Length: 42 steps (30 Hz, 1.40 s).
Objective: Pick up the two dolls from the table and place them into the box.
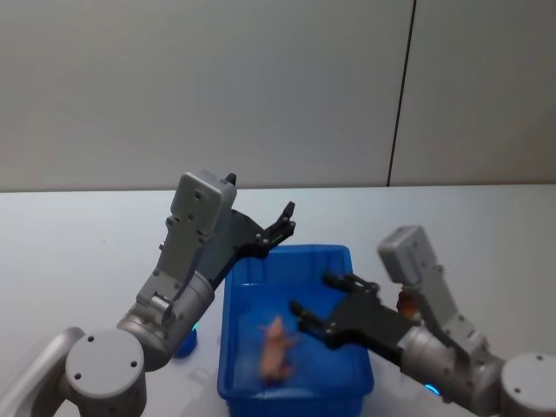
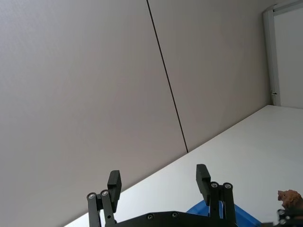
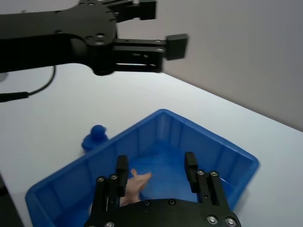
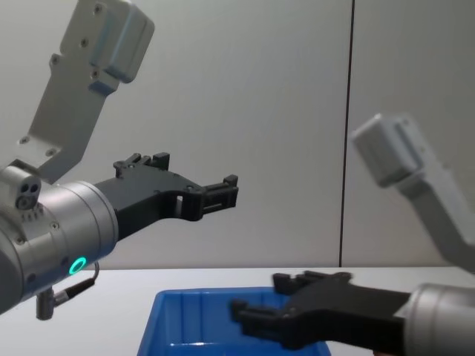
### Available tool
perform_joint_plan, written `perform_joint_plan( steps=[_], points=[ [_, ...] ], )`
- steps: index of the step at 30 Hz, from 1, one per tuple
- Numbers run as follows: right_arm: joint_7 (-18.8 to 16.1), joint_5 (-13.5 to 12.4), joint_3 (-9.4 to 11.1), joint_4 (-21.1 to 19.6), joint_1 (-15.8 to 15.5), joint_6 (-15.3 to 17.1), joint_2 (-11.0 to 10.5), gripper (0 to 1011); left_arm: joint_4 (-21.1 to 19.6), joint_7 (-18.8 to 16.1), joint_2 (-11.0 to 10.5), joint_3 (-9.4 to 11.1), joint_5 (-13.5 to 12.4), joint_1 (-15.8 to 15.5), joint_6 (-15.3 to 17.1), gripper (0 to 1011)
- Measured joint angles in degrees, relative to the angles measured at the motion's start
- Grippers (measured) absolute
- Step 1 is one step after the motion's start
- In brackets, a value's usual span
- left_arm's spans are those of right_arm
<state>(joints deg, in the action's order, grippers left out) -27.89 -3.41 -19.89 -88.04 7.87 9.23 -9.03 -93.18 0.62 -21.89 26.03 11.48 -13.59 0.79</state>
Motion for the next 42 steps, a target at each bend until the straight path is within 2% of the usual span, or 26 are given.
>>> perform_joint_plan(
  steps=[2,4,5,12,18,29,42],
  points=[
    [-2.6,0.2,-0.5,2.1,1.6,-0.2,1.0,766,0.0,0.0,0.0,0.0,0.0,0.0,0.0,1001],
    [-4.0,0.3,-0.8,3.4,2.6,-0.4,1.6,766,0.0,0.0,0.0,0.0,0.0,0.0,0.0,1001],
    [-4.3,0.4,-0.9,4.0,3.0,-0.5,1.9,822,0.0,0.0,0.0,0.0,0.0,0.0,0.0,1001],
    [-7.4,0.6,-1.6,7.7,5.8,-1.0,3.5,998,0.0,0.0,0.0,0.0,0.0,0.0,0.0,1001],
    [-7.3,0.7,-1.9,8.6,6.5,-1.0,4.0,1001,0.0,0.0,0.0,0.0,0.0,0.0,0.0,1001],
    [-1.6,0.0,-2.0,5.9,4.5,-0.1,3.1,1001,0.0,0.0,0.0,0.0,0.0,0.0,0.0,1001],
    [9.1,-0.7,-1.3,0.0,-0.3,2.1,0.6,1001,0.0,0.0,0.0,0.0,0.0,0.0,0.0,1001]
  ],
)
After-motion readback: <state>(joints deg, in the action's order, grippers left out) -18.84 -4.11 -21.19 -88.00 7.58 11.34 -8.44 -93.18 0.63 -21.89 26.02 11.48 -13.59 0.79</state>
